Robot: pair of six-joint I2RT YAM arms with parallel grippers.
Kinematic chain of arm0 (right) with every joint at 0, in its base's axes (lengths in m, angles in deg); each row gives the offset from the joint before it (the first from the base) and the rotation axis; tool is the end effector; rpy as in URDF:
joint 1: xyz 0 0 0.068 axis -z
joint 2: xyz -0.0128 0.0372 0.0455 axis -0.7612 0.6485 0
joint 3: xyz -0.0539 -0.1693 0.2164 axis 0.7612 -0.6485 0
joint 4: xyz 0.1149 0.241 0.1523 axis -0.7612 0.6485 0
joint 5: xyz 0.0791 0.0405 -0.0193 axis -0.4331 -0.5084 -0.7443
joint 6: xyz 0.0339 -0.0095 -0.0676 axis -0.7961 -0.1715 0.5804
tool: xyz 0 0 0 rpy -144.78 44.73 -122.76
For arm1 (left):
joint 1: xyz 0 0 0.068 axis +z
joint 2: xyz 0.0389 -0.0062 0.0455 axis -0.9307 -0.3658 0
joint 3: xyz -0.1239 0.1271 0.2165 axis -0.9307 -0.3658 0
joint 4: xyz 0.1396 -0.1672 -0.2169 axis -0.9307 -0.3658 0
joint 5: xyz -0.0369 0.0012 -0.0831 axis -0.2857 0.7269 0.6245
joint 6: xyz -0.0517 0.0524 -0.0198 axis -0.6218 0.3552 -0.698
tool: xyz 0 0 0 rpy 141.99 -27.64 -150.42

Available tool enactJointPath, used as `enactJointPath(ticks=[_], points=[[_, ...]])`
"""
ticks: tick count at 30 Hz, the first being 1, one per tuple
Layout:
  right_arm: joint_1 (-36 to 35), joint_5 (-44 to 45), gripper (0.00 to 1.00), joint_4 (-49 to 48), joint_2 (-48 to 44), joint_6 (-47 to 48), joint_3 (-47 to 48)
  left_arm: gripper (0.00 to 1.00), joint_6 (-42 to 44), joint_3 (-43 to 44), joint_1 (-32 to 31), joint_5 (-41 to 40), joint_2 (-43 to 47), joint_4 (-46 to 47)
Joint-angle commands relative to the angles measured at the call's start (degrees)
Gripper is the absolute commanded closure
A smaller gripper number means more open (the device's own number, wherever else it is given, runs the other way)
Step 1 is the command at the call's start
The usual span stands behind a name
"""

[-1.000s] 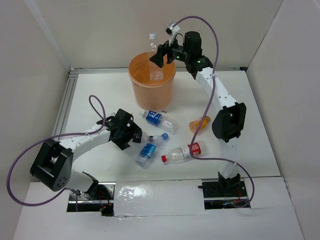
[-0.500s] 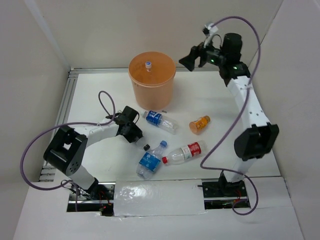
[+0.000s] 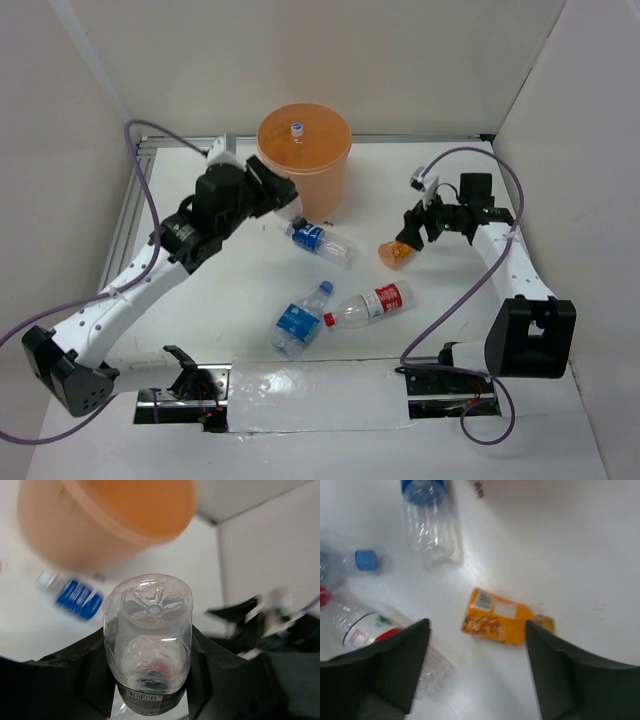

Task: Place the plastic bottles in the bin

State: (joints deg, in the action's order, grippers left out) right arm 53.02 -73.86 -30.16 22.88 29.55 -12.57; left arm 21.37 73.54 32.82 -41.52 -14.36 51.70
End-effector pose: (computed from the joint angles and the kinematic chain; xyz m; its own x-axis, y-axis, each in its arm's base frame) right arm 0.3356 0.0249 0.2628 -0.3424 -0.3996 -0.8503 -0.7770 0.6292 0.0171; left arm 0.2835 -0.1835 0.3885 -0.4419 -0.6870 -0.5768 -0.0126 0.6477 -0.7618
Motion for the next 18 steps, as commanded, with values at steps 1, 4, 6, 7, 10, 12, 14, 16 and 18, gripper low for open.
enactJointPath(ticks=[1,4,6,7,10,12,14,16,18], points=[[0.9,-3.1,0.11,4.4,-3.2,13.6,-2.2,0.90,10.6,10.4,0.1,-6.8,-7.8,9.9],[3.4,-6.1,0.00,7.7,-2.6,23.0,-3.6,0.89,13.8,17.4,1.4,-11.0,-17.7,14.2],[5.0,-9.2,0.00,10.5,-2.6,30.1,-4.2,0.87,16.6,24.9,2.0,-12.9,-22.6,17.8],[5.6,-9.8,0.00,12.1,-2.1,33.8,-4.2,0.87,18.3,27.6,2.0,-16.0,-27.8,17.8],[7.4,-10.6,0.00,14.5,-0.8,38.1,-3.6,0.80,24.2,39.6,2.6,-20.4,-36.0,14.9],[7.9,-11.2,0.00,14.5,-0.2,38.9,-3.6,0.68,27.3,44.0,2.6,-21.0,-41.7,14.4],[8.4,-11.2,0.00,14.5,0.4,42.1,-2.9,0.26,29.0,40.7,3.3,-21.9,-42.3,17.2],[8.4,-11.2,0.00,17.8,1.8,56.4,-2.3,0.04,28.4,40.6,3.9,-19.8,-42.3,15.6],[8.4,-9.2,0.00,20.3,3.1,68.1,-3.0,0.00,29.7,42.4,3.9,-18.6,-42.8,15.0]])
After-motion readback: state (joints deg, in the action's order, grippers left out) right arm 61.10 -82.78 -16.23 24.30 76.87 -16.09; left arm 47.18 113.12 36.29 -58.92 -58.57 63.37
